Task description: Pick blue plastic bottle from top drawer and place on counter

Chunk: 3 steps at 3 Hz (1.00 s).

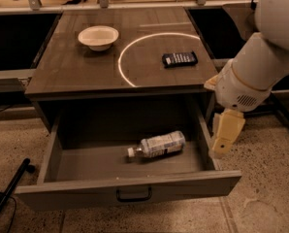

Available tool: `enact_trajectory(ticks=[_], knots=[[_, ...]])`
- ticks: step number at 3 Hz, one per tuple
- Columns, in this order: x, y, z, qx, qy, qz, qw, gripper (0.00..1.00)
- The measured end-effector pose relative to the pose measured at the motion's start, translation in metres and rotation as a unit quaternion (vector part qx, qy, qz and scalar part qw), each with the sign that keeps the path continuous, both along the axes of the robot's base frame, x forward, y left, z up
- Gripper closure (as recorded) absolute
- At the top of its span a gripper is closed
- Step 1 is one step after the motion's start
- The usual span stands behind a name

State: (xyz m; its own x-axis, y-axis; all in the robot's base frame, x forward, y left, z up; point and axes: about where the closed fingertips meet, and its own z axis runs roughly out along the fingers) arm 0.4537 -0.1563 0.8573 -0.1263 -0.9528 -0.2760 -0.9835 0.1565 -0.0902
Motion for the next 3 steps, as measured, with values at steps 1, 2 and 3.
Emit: enact_trajectory(ticks=[1,2,3], knots=[[0.008,0.015,-0.035,0.014,0.009,0.015,0.9998,0.00],[0.019,0.032,-0.065,0.029,0.017,0.030,0.9990,0.00],[0.019,0.032,-0.065,0.029,0.017,0.031,0.9990,0.00]])
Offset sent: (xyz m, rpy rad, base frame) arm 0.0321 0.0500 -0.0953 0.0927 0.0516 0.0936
